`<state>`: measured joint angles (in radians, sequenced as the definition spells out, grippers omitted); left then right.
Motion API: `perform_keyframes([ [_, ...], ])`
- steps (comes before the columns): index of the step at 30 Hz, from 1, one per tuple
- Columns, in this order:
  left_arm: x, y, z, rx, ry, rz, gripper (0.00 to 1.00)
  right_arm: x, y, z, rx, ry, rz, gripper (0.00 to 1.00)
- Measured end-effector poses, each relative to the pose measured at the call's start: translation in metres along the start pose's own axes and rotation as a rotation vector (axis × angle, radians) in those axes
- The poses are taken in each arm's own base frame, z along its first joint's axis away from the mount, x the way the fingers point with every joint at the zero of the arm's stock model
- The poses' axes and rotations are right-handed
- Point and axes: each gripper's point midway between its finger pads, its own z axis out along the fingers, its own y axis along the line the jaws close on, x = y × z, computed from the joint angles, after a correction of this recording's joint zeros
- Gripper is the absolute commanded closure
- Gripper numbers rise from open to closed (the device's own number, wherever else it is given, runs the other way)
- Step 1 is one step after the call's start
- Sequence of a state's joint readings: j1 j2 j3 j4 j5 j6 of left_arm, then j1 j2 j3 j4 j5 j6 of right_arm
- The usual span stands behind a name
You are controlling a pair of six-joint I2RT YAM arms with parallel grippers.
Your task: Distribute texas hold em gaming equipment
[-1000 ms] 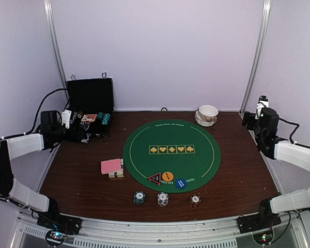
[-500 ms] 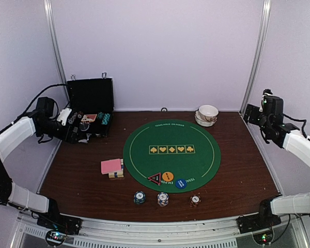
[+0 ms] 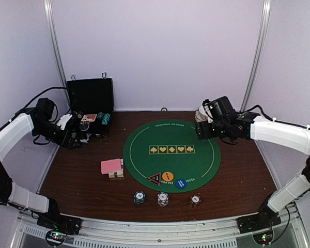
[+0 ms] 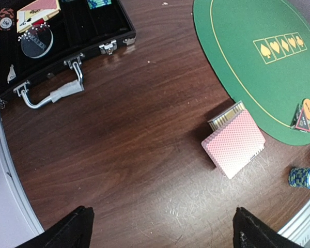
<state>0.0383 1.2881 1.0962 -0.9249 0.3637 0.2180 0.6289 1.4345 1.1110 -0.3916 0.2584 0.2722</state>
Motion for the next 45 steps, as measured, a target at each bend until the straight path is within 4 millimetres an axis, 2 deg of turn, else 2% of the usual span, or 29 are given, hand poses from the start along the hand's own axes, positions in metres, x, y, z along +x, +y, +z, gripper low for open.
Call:
perform_keyframes([
  [4, 0.001, -0.001, -0.003, 0.003, 0.011, 0.001, 0.03, 0.021, 0.057, 0.004, -0.085, 0.066, -0.083, 0.18],
  [10, 0.006, -0.003, -0.003, 0.007, 0.028, 0.005, 0.02, 0.064, 0.124, -0.002, -0.188, 0.151, -0.201, 0.23],
  [16, 0.008, -0.004, -0.004, 0.011, 0.034, 0.012, 0.02, 0.105, 0.181, -0.004, -0.284, 0.234, -0.284, 0.35],
  [19, 0.009, -0.006, -0.006, 0.016, 0.041, 0.013, 0.03, 0.122, 0.208, -0.002, -0.324, 0.271, -0.309, 0.35],
  [22, 0.007, -0.006, -0.009, 0.014, 0.035, 0.019, 0.02, 0.134, 0.226, 0.002, -0.35, 0.301, -0.328, 0.34],
  [29, -0.002, -0.008, -0.018, 0.013, 0.004, 0.032, 0.03, 0.156, 0.244, 0.011, -0.358, 0.364, -0.352, 0.36],
  [45, -0.005, -0.011, -0.024, 0.013, -0.015, 0.042, 0.02, 0.192, 0.244, 0.022, -0.34, 0.462, -0.364, 0.45],
])
